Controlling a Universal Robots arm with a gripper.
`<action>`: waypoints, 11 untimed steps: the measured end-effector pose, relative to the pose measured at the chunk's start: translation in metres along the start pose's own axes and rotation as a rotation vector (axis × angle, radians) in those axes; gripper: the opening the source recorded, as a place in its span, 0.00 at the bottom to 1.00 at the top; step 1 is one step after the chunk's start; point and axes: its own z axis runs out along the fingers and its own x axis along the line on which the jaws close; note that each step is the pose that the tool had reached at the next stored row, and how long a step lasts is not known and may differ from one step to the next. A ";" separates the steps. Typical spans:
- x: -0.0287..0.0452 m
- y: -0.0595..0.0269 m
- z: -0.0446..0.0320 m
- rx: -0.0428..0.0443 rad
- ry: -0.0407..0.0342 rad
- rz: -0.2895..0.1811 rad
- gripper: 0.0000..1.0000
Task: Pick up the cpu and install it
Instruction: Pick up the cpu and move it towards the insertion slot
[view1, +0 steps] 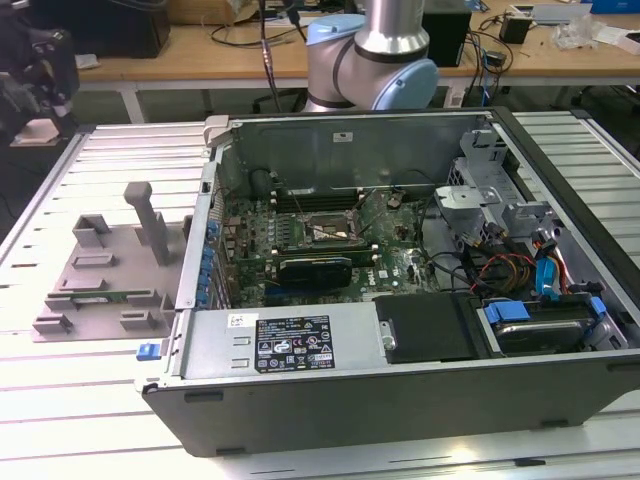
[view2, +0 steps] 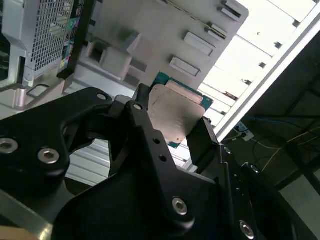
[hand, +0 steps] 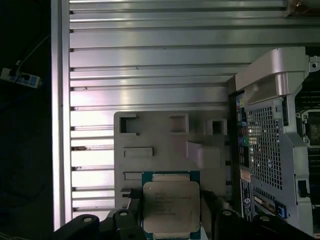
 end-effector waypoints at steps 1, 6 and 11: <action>-0.0097 0.0004 0.0003 -0.0001 -0.0001 0.000 0.55; -0.0363 0.0013 0.0007 0.0001 0.0001 0.000 0.55; -0.0670 0.0023 0.0015 -0.0001 -0.0001 0.000 0.55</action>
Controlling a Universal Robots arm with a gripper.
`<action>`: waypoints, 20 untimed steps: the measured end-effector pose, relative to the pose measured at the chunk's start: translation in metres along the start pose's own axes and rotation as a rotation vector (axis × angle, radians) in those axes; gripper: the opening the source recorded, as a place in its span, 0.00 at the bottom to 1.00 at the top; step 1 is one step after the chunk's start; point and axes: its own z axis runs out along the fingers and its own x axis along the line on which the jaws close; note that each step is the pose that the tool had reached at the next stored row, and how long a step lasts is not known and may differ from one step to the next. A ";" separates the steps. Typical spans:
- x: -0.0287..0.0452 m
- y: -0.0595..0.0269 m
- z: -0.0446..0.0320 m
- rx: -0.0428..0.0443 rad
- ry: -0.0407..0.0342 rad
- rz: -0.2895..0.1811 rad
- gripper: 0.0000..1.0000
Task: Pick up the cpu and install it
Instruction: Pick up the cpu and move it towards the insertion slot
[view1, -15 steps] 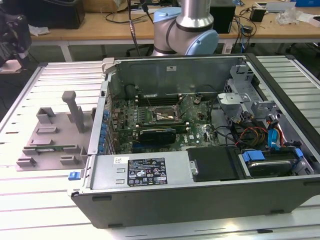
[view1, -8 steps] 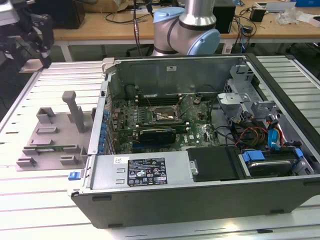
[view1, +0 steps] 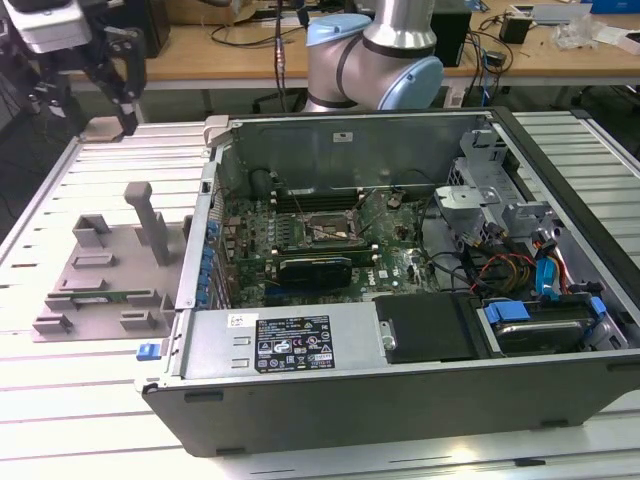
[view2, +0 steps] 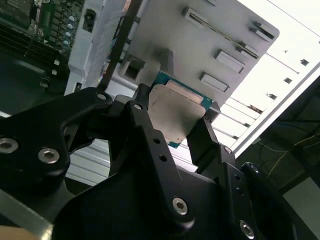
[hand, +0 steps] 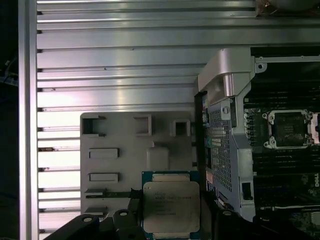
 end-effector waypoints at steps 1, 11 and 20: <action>-0.0045 0.0001 0.0001 0.0000 0.0000 0.000 0.55; -0.0859 0.0030 0.0018 0.0000 0.0001 0.000 0.55; -0.1414 0.0048 0.0030 0.0000 0.0001 0.000 0.55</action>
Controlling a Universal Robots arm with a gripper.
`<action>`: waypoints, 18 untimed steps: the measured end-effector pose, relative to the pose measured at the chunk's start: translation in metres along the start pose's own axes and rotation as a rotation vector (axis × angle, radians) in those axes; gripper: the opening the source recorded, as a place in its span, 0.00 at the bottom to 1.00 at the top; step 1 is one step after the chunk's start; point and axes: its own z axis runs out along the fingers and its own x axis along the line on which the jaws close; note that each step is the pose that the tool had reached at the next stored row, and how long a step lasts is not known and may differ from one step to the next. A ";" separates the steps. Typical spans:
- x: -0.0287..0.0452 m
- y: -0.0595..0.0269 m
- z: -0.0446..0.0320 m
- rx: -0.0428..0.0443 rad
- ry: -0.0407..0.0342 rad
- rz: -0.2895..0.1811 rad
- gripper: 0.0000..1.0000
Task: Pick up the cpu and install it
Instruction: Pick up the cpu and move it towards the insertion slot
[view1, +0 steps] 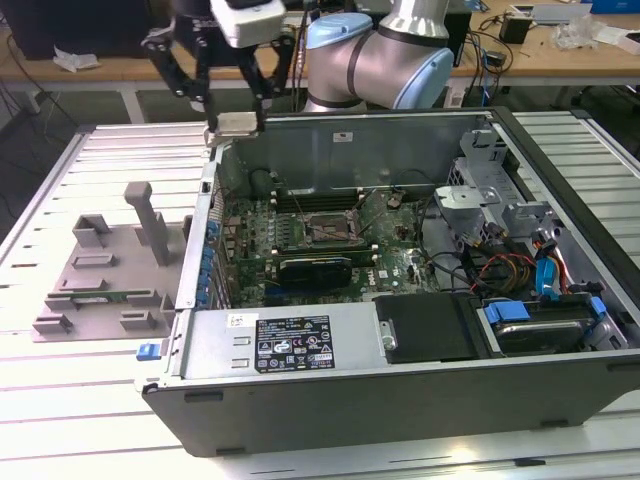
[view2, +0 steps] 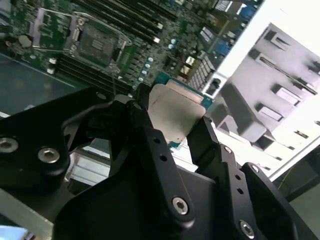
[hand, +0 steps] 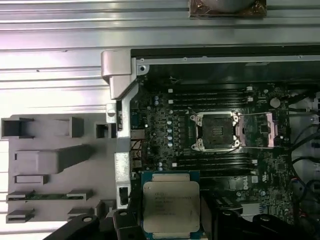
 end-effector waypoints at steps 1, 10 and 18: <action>-0.0048 0.0002 0.0001 0.0000 0.0000 0.000 0.55; -0.0563 0.0019 0.0012 0.0000 0.0000 0.000 0.55; -0.0674 0.0022 0.0070 0.0000 0.0000 0.000 0.55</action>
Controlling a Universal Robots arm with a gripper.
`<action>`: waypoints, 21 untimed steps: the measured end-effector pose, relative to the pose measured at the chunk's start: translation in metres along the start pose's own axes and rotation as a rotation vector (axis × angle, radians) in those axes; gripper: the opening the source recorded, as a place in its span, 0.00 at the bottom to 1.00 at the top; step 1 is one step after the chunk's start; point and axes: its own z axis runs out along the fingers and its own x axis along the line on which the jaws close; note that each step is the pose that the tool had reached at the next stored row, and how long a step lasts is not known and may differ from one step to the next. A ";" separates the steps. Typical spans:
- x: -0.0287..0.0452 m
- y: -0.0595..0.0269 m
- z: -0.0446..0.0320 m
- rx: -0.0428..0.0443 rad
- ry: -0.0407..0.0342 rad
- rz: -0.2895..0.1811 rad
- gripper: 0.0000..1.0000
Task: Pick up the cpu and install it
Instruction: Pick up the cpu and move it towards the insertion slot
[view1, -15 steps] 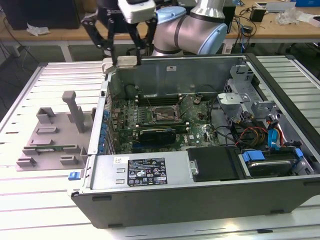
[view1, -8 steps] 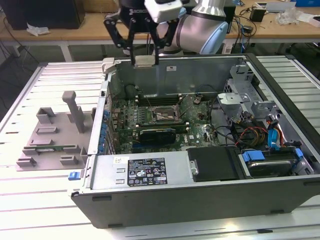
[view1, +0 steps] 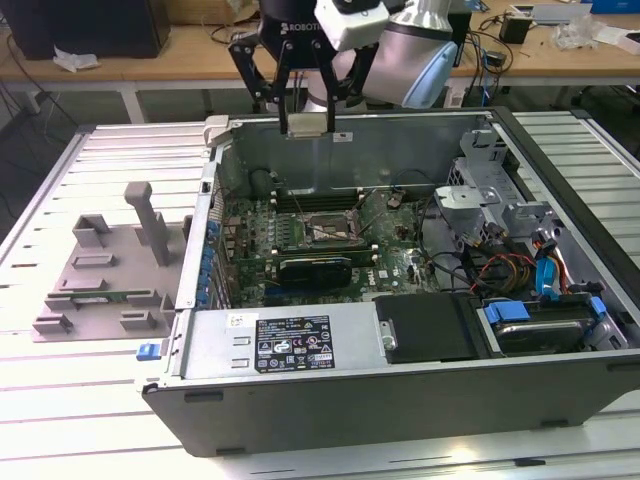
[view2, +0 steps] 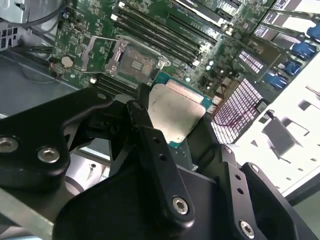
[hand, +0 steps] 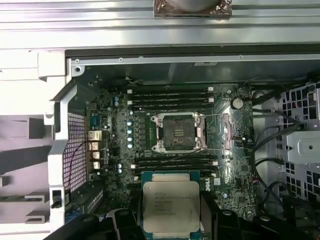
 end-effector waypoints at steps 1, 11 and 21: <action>-0.0011 0.0002 0.0034 0.0000 0.0001 0.000 0.55; -0.0098 0.0042 0.0301 -0.0001 0.0010 -0.001 0.55; -0.0133 0.0053 0.0508 -0.0008 0.0012 -0.003 0.55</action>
